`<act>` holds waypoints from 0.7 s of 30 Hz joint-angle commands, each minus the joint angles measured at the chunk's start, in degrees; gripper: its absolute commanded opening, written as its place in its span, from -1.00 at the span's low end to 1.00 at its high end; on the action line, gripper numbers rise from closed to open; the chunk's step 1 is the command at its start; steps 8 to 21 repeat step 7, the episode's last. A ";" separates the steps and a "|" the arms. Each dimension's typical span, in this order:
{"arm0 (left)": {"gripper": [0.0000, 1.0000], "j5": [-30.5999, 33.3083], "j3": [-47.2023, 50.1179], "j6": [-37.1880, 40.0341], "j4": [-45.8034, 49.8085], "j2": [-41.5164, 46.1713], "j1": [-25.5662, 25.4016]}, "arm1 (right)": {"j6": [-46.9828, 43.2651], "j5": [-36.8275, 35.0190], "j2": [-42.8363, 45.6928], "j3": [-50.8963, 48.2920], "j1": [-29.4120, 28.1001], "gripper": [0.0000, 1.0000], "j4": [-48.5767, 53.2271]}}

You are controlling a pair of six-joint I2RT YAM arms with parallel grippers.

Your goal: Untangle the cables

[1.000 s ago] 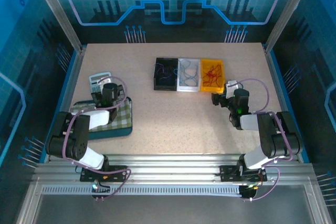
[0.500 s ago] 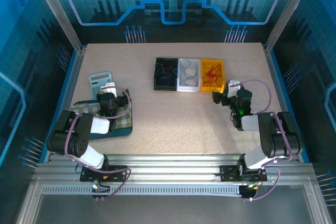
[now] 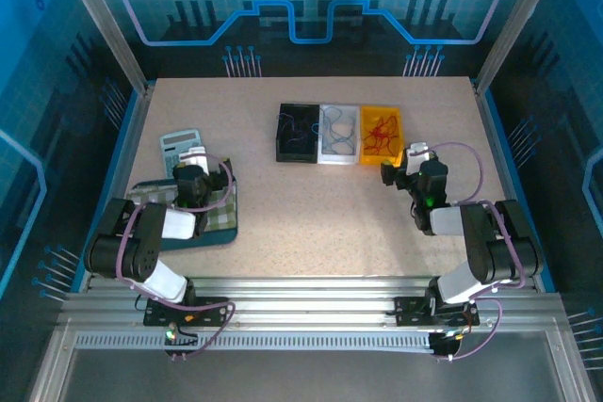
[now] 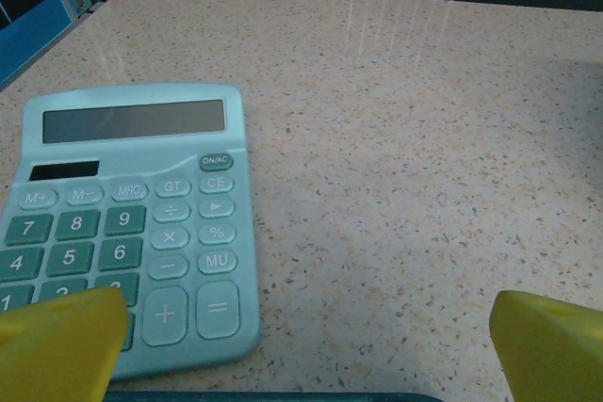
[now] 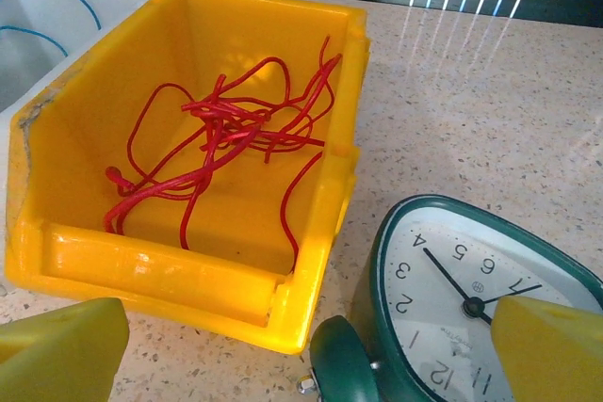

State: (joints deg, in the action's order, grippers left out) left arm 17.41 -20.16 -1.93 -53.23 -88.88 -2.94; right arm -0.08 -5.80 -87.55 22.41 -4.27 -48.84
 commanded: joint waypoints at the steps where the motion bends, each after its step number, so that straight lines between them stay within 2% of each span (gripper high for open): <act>1: 0.99 -1.37 -0.85 0.18 -1.67 -0.24 0.65 | -0.27 3.41 -0.24 1.15 1.36 0.99 0.06; 21: 0.99 -1.67 -0.91 0.08 -1.54 -0.24 0.83 | -0.35 3.61 -0.20 0.94 1.37 1.00 -0.29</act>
